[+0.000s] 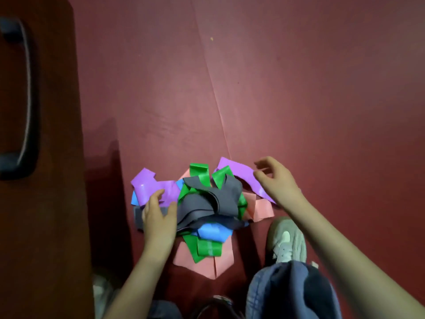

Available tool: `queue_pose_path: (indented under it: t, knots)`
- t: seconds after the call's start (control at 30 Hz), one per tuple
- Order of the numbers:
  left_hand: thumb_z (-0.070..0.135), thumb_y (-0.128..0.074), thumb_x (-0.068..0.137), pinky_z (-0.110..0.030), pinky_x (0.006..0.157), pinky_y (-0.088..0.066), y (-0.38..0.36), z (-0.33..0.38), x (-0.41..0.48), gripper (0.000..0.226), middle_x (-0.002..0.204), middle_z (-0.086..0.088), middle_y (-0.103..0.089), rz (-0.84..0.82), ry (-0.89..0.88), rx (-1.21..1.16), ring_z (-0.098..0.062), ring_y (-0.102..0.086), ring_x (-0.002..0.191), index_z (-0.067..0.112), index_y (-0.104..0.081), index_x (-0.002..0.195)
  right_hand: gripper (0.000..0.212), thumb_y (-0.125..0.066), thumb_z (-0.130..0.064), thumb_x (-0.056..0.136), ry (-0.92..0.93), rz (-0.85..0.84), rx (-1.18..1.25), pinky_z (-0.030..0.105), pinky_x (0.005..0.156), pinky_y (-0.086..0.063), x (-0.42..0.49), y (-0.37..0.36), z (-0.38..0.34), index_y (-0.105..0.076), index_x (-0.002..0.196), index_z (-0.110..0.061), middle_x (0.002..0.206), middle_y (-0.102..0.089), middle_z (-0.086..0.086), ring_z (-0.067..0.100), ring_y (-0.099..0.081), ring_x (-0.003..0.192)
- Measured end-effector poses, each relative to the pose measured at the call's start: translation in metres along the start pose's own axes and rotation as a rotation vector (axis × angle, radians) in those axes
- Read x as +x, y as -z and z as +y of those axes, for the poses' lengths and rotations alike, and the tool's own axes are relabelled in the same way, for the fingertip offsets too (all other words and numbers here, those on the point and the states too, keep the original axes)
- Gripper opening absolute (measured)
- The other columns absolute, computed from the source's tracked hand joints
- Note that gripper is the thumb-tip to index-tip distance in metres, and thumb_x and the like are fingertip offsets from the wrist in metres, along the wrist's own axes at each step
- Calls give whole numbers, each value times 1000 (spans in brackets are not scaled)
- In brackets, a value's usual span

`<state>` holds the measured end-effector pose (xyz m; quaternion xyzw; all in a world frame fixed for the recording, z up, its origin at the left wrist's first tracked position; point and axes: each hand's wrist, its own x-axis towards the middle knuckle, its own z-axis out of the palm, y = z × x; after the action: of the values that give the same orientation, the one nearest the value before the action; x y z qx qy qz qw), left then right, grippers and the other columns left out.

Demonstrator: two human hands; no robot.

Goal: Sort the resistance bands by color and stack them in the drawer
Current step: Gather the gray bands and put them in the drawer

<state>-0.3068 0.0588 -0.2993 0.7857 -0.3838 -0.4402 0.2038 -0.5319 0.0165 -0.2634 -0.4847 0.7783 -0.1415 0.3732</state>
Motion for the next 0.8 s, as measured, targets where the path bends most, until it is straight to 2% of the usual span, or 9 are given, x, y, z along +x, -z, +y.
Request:
queue_pose_path:
  t: [0.07,0.17,0.27,0.33,0.43,0.5,0.6,0.73,0.8]
  knots:
    - [-2,-53,85,-33,96,-36,-3,-4,3,29,119,-21,-55,21,-9,-118,-29,-51,109,-1,-52,113,18,-52,-4,83,9,15,41,28,77,-40,6,-4,2,-61,98,-6,96,-63,7,18,-52,82]
    - [4,-54,85,-6,72,-38,-8,-5,3,16,95,-14,-58,16,-27,-226,-13,-54,82,7,-53,100,16,-52,-2,83,30,51,74,20,69,-41,8,-14,2,-63,93,-5,90,-63,6,17,-53,79]
    - [-2,-46,88,0,63,-38,-14,-2,7,18,75,1,-57,-33,-17,-293,12,-54,61,12,-55,83,15,-53,-3,84,95,26,81,8,64,-38,14,-32,-9,-66,91,-5,89,-68,8,18,-56,78]
    - [-1,-43,90,-3,59,-39,-18,-2,11,28,71,1,-57,-63,-4,-341,12,-53,54,19,-54,76,16,-55,-12,85,154,-80,10,25,76,-47,20,-52,-25,-66,94,-6,96,-70,12,23,-61,85]
    - [0,-39,92,-4,50,-38,-22,0,16,31,67,-2,-56,-82,16,-407,5,-52,49,18,-54,73,34,-56,-29,85,203,-371,-414,36,91,-45,30,-86,-45,-59,109,-5,116,-62,15,30,-56,109]
    - [-1,-37,93,-5,48,-37,-21,-1,21,32,67,-3,-55,-65,26,-431,-3,-51,53,17,-53,72,31,-53,-20,88,216,-488,-684,37,94,-43,32,-105,-53,-56,114,-4,125,-57,16,32,-51,117]
    - [-1,-37,92,-6,45,-36,-17,-2,25,32,68,-4,-54,-23,36,-456,-13,-47,59,17,-53,72,31,-40,-4,91,206,-480,-771,39,95,-43,33,-116,-50,-53,118,-2,128,-55,18,33,-51,120]
    - [2,-40,92,-6,53,-40,-14,5,23,28,75,2,-57,-12,64,-524,-4,-54,64,20,-53,74,18,-49,-19,89,202,-250,-348,37,76,-45,27,-99,-45,-62,88,-6,96,-66,20,32,-62,93]
    - [7,-41,92,-11,66,-44,-15,15,24,22,85,3,-58,-66,75,-606,-11,-54,78,21,-55,83,26,-56,-21,87,212,-272,46,30,60,-41,21,-84,-51,-54,61,-18,63,-59,3,14,-55,63]
